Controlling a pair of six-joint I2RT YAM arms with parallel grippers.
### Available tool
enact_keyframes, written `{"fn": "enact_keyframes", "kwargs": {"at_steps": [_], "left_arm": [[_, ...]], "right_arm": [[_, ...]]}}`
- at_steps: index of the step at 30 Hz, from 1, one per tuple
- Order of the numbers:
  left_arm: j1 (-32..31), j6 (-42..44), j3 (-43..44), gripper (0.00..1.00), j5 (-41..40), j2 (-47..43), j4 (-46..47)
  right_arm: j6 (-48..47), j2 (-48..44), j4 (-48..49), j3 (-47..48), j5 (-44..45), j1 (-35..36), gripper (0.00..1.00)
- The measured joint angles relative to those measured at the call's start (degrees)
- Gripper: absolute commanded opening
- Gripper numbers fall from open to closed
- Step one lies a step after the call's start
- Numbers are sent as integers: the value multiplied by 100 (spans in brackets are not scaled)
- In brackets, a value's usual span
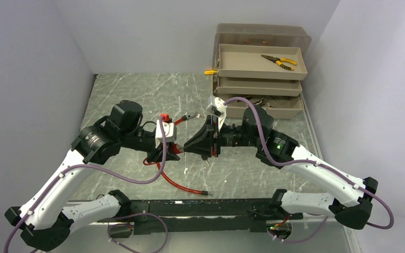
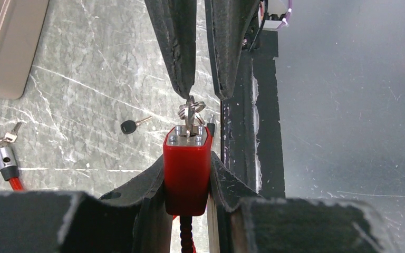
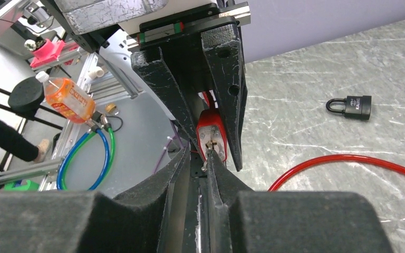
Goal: Unlock with the key
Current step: Unlock the lock.
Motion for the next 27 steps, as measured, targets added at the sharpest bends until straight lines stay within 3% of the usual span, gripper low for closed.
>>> {"fn": "enact_keyframes", "kwargs": {"at_steps": [8,22,27], "left_arm": [[0,-39,-11,0,31,2,4],[0,-39,-9,0,94,2,2],[0,-39,-9,0,111,2,2]], "right_arm": [[-2,0,-2,-11,-66,0,20],[2,81,35,-22,-153,-4,36],[13,111,153,-98,-199,-4,20]]}}
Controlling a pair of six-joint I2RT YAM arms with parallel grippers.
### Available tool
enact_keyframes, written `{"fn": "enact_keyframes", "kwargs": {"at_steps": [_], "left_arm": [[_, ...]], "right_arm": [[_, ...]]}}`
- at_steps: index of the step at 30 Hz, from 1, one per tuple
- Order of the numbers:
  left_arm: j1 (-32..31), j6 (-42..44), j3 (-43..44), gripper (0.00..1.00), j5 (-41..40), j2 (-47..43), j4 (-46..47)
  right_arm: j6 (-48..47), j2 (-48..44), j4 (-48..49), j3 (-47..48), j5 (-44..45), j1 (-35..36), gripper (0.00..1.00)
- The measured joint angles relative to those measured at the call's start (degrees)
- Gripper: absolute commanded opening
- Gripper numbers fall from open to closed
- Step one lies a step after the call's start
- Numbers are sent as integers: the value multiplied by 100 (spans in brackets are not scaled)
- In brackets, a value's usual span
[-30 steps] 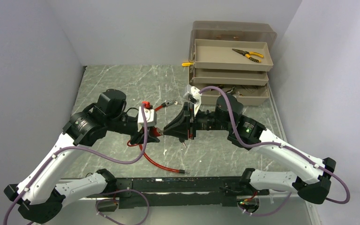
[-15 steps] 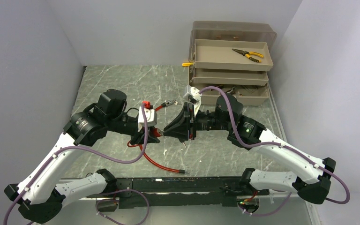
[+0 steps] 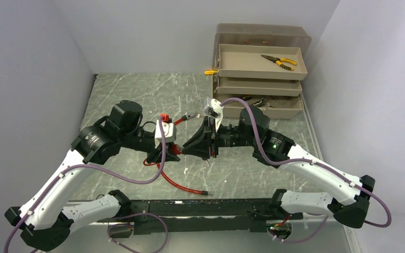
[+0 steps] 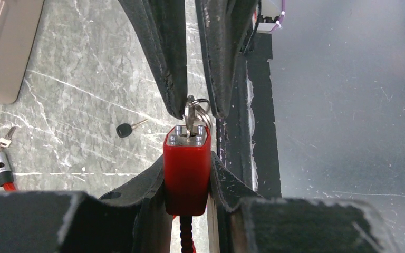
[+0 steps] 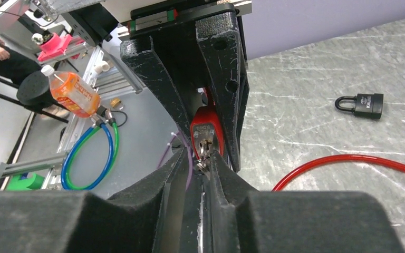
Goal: Unlock with the key
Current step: Unlock the lock.
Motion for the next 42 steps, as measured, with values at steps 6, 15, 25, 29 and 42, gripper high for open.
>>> {"fn": "enact_keyframes", "kwargs": {"at_steps": [6,15,25,29,42], "left_arm": [[0,0,4,0,61,0,-17],[20,2,4,0,72,-7,-151],[31,74,70,0,-138,-28,-413],[-116,402,461,0,-682,74,-726],[-872,1552,1032,0,-2555,232,-935]], "right_arm": [[33,2,96,-22,-55,-26,0],[96,70,306,-105,-245,-61,0],[260,199,448,-155,-448,-92,0],[538,271,664,-157,-374,-107,0],[1561,289,909,-229,155,-181,0]]}}
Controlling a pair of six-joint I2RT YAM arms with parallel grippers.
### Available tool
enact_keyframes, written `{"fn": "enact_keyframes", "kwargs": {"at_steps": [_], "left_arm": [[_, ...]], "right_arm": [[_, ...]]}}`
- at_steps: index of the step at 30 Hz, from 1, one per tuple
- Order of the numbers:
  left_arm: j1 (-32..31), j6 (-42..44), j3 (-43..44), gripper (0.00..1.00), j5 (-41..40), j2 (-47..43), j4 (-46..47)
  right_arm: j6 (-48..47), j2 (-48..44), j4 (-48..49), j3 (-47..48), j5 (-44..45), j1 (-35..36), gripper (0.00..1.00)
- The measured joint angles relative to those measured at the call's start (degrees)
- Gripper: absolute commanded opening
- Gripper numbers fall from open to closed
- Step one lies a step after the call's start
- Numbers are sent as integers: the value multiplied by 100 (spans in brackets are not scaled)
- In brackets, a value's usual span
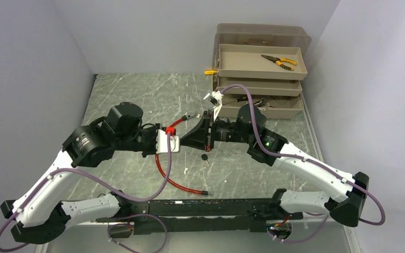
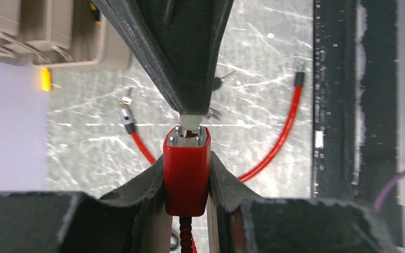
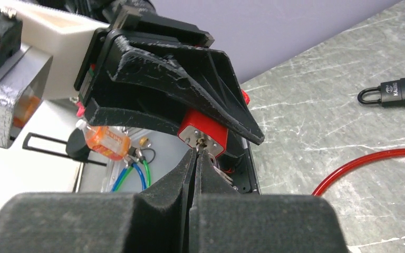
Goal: Unlock with the key
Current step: Unlock the lock.
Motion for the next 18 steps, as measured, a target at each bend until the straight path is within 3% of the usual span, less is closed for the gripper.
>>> {"fn": "enact_keyframes", "kwargs": {"at_steps": [18], "left_arm": [[-160,1602,-1499,0,-846,-898,2317]], "right_arm": [[1694,-70,317,-203,348,-448,0]]}}
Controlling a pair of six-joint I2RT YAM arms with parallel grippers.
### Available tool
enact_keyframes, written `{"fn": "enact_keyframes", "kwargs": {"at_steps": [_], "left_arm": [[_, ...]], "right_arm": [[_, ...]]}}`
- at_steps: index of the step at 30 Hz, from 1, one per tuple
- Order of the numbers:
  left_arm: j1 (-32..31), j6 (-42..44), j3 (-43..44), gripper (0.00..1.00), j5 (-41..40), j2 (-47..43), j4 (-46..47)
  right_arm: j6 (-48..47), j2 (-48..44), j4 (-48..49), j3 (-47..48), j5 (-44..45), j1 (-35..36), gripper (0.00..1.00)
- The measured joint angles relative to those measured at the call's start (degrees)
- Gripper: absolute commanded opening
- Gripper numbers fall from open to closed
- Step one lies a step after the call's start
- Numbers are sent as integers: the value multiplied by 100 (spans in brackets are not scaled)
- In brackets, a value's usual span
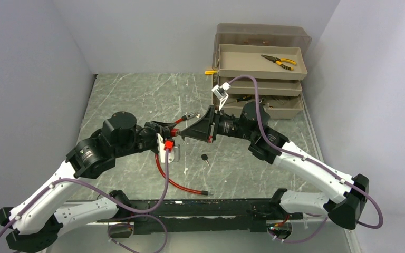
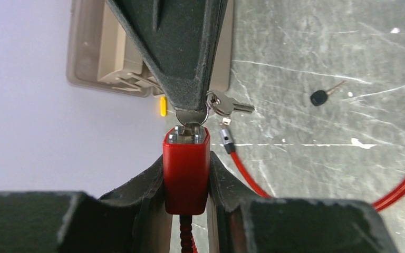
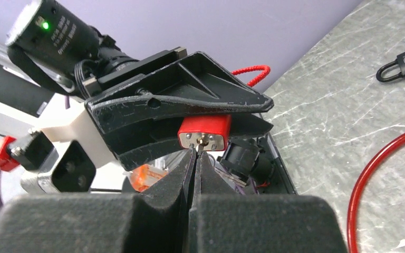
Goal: Unlock with the key
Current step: Unlock the lock.
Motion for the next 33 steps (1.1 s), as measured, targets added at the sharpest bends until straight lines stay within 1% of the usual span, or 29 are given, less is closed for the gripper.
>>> {"fn": "enact_keyframes", "kwargs": {"at_steps": [6,12,19,20,21,22,25,28,33], "left_arm": [[-127,520,-549,0,-313,-258,708],[-339,1005,-918,0,-682,-444,1255],[-496,1255,-1082,0,-885,-570,1484],[-505,1252,-1082,0,-894,-573,1493],[-511,1241,-1082,0,-907,-573,1499],[-514,1231,-1082,0,-922,-573,1502],[-518,1143,-1069,0,-938,-568,1502],[-522,907,-964,0,-940,-549,1399],[-538,400,-623,0,-885,-518,1187]], "right_arm": [[634,0,181,-170,-55,-146,0],[1027,0,260,-229,-133,-232,0],[1305,-7,413,-308,-251,-267,1],[1318,-7,415,-308,-256,-267,8],[1322,-7,413,-306,-256,-269,18],[1331,-7,402,-302,-262,-275,25],[1294,-7,208,-245,-254,-317,39],[1060,-28,-243,-20,-168,-380,53],[437,-308,-1139,525,188,-498,70]]}}
